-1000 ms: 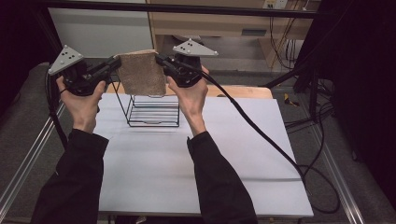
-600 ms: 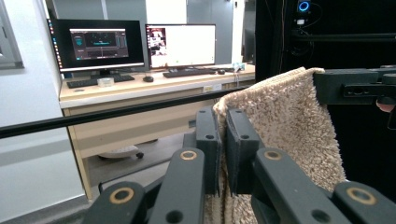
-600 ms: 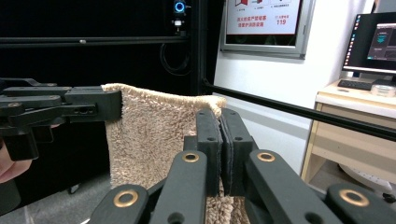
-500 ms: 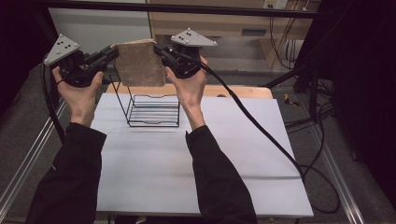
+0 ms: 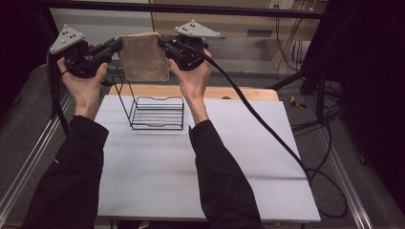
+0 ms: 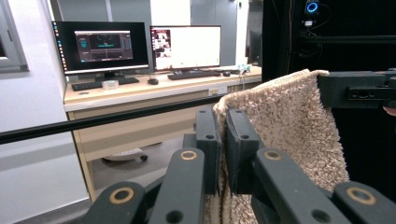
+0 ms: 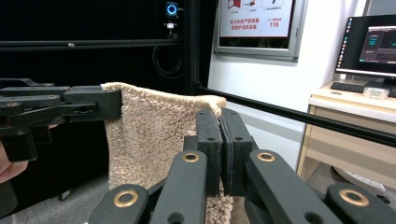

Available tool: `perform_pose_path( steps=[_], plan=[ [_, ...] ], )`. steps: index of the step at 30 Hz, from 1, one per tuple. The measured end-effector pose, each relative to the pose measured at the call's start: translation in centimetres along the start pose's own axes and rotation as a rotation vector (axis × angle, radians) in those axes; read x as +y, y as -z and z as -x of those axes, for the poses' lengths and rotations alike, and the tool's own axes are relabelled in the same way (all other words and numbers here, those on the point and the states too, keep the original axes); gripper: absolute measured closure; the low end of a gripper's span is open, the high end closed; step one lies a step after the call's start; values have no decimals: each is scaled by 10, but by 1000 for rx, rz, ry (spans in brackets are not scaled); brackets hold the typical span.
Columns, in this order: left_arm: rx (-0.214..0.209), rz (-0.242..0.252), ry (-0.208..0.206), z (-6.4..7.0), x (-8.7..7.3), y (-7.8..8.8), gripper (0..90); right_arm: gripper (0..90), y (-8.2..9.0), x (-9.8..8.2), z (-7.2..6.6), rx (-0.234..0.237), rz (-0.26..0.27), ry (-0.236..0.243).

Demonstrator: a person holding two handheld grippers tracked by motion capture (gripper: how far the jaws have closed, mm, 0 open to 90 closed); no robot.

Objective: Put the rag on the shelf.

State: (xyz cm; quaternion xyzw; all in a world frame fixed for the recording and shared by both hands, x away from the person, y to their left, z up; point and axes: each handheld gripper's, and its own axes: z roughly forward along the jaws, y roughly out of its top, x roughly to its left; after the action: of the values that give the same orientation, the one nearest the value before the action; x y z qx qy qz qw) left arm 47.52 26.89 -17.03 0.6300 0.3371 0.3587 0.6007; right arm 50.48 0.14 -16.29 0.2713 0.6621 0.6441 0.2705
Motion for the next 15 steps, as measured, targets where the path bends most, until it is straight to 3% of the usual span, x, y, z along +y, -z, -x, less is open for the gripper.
perform_pose_path(
  steps=[15],
  plan=[
    [29,-4,-6,-16,-4,-18,847,879,-26,-2,11,-18,-16,12]
  ],
)
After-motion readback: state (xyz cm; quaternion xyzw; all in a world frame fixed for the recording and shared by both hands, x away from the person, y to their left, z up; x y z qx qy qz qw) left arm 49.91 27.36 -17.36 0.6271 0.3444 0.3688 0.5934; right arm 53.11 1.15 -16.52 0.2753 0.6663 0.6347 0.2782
